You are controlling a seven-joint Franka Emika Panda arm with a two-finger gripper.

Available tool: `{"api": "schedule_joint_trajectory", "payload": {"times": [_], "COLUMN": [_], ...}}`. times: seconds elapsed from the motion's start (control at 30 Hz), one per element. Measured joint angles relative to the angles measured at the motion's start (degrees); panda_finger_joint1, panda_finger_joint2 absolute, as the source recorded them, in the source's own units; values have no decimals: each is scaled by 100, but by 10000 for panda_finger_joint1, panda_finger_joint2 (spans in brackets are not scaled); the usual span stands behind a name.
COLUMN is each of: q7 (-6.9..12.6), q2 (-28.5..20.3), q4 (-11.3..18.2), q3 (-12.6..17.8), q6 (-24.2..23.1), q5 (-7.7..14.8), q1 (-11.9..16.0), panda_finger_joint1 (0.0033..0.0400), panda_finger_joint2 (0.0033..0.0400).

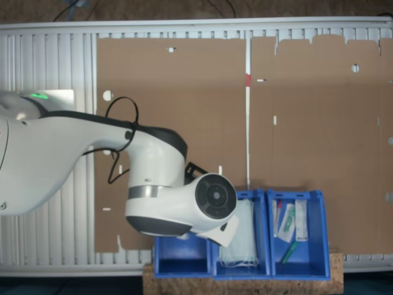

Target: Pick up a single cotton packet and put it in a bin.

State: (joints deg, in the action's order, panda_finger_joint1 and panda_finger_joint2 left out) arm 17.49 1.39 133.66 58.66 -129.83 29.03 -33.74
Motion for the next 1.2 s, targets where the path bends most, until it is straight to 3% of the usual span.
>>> {"api": "schedule_joint_trajectory", "payload": {"times": [0.5,0.53,0.8,0.83,0.97,1.0,1.17,1.2], "q7": [0,0,0,0,0,0,0,0], "q2": [0,0,0,0,0,0,0,0], "q4": [0,0,0,0,0,0,0,0], "q3": [0,0,0,0,0,0,0,0], "q6": [0,0,0,0,0,0,0,0], "q5": [0,0,0,0,0,0,0,0], "q1": [0,0,0,0,0,0,0,0], "panda_finger_joint1": [59,142,142,312,312,380,380,396], "panda_finger_joint2": [59,142,142,312,312,380,380,396]}}
